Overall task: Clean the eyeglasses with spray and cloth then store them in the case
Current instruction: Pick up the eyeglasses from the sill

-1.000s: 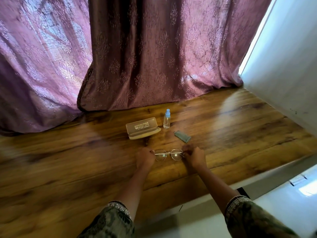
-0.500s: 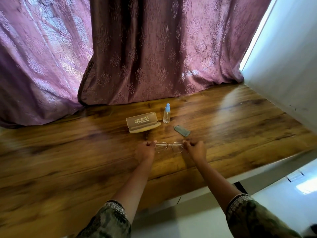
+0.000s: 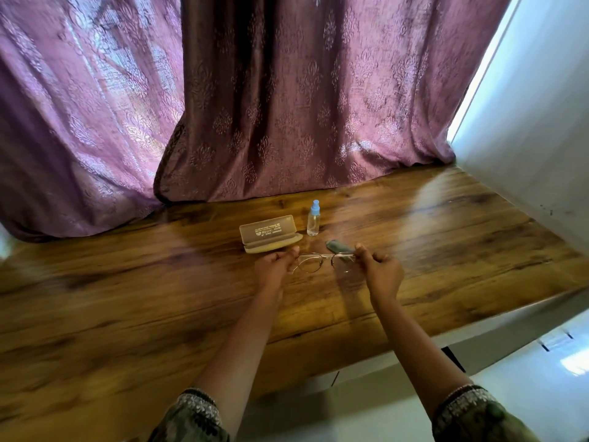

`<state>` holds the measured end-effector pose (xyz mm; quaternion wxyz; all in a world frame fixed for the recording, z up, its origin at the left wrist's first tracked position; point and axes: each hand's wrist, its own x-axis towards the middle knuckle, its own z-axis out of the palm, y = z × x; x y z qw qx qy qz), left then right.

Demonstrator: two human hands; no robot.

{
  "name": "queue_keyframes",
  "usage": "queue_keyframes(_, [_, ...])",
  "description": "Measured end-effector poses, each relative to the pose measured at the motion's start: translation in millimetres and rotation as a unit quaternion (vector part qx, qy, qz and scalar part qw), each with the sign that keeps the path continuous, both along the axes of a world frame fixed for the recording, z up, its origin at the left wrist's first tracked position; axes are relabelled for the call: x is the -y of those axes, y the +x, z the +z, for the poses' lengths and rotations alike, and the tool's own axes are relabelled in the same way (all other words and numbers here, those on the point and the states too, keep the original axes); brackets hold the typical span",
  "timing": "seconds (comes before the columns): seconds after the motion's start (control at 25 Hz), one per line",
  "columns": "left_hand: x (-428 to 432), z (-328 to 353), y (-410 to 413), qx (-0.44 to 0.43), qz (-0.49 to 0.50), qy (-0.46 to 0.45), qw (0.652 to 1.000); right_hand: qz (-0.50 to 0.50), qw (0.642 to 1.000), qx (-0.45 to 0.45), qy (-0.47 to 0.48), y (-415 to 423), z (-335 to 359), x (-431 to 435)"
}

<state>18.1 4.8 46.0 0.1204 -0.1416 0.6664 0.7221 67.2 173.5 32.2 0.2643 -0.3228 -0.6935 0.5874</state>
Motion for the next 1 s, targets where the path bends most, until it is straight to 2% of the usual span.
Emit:
queue_keyframes(0.16, [1,8,-3,-0.023,-0.007,-0.007,1.0,0.004,0.998,-0.037,-0.052,-2,3,-3])
queue_keyframes(0.36, [7,20,-10,-0.015,-0.039,0.01,0.999,0.063,0.986,-0.103,-0.118,1,13,-8])
queue_keyframes(0.44, [7,22,-11,-0.012,-0.044,-0.013,0.999,0.076,0.986,-0.104,-0.11,2,16,-9])
queue_keyframes(0.56, [4,27,-9,-0.052,-0.048,-0.111,0.991,0.07,0.992,-0.081,-0.066,0,16,-5])
queue_keyframes(0.72, [1,32,-5,-0.18,-0.074,-0.252,0.948,0.035,0.998,-0.045,0.0,-1,14,2])
queue_keyframes(0.88, [2,30,0,-0.268,-0.081,-0.322,0.904,0.024,0.999,-0.039,0.02,3,18,6])
queue_keyframes(1.0, [-1,30,3,-0.324,-0.033,-0.359,0.875,0.02,0.999,-0.031,0.02,2,18,7])
